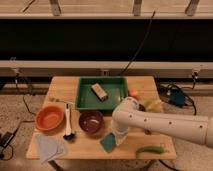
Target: Wipe purple bowl with sponge
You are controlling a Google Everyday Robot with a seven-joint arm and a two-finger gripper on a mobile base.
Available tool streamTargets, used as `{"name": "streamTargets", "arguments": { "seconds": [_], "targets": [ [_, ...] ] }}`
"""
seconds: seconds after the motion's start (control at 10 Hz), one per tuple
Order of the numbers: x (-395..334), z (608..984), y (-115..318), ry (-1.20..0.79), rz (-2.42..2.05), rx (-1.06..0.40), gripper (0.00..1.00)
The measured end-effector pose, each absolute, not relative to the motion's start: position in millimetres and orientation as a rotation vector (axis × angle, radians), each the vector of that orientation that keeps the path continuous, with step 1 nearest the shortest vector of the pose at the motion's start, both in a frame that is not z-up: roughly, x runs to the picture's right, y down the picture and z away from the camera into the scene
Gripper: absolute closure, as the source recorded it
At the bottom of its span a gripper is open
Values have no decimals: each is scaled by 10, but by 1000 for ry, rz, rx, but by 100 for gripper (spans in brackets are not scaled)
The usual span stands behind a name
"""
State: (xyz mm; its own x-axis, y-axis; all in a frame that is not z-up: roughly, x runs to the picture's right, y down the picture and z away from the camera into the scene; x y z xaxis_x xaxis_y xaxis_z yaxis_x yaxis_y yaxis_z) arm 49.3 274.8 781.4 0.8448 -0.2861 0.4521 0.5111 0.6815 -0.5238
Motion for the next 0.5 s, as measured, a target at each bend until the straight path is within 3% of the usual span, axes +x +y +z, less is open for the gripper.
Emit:
{"name": "streamTargets", "arguments": {
  "seconds": [0.2,0.5],
  "targets": [
    [488,7779,2713,-343,-457,-682,100],
    [486,7482,2413,-348,-437,-658,100]
  ]
}}
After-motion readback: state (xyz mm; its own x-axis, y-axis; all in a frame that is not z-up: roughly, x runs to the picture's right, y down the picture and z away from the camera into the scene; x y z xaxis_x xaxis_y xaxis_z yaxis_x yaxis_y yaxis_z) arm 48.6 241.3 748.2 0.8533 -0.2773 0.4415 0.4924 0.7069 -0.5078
